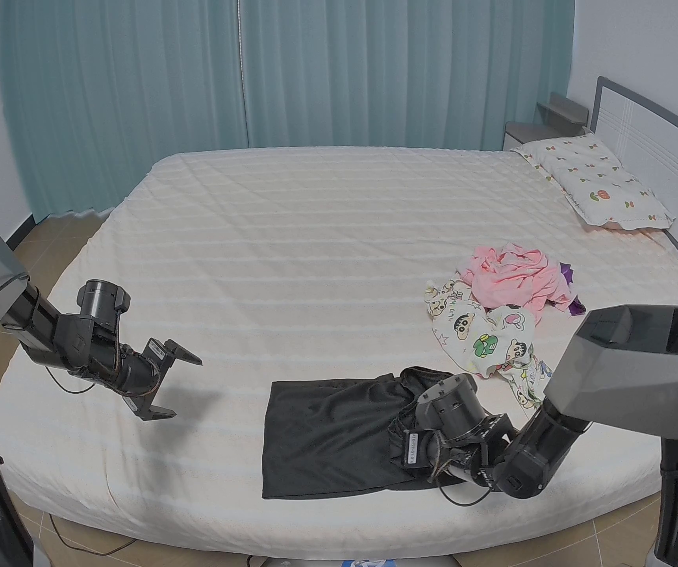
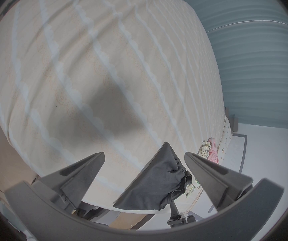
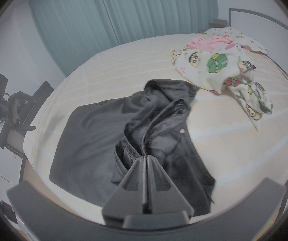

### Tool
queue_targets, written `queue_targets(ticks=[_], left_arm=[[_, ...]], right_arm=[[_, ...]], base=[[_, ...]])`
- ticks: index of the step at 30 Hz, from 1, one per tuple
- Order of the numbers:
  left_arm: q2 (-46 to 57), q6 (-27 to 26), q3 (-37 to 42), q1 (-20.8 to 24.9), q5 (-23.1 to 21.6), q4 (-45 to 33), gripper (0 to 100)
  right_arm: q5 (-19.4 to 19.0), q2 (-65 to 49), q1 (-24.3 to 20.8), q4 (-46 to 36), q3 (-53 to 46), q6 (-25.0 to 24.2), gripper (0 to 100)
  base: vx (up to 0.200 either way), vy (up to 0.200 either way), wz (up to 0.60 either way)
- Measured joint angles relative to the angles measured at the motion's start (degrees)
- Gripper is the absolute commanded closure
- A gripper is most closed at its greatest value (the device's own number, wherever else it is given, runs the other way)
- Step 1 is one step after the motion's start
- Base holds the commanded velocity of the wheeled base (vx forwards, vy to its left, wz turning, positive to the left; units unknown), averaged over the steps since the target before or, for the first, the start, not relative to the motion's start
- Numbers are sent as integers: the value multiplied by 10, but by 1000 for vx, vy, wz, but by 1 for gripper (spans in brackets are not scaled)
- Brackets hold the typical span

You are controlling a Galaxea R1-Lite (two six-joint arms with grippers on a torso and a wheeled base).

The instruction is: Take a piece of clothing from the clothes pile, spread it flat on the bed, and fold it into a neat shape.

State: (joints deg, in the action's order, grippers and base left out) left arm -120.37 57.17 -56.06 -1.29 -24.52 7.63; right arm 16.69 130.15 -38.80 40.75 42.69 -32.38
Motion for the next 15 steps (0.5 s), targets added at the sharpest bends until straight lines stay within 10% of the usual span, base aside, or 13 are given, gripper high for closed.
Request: queue_targets(ticks=[13, 14, 15], left_arm=[[-1, 0, 0, 0, 0, 0, 0], [-1, 0, 0, 0, 0, 0, 0], [-1, 0, 0, 0, 0, 0, 0]], right_arm=[[-72, -48, 64, 112, -145, 5, 100], [-76, -47, 68, 119, -157, 5, 0], [-77, -46, 70, 125, -164, 6, 0]], base=[[0, 0, 0], [0, 0, 0], [0, 0, 0]])
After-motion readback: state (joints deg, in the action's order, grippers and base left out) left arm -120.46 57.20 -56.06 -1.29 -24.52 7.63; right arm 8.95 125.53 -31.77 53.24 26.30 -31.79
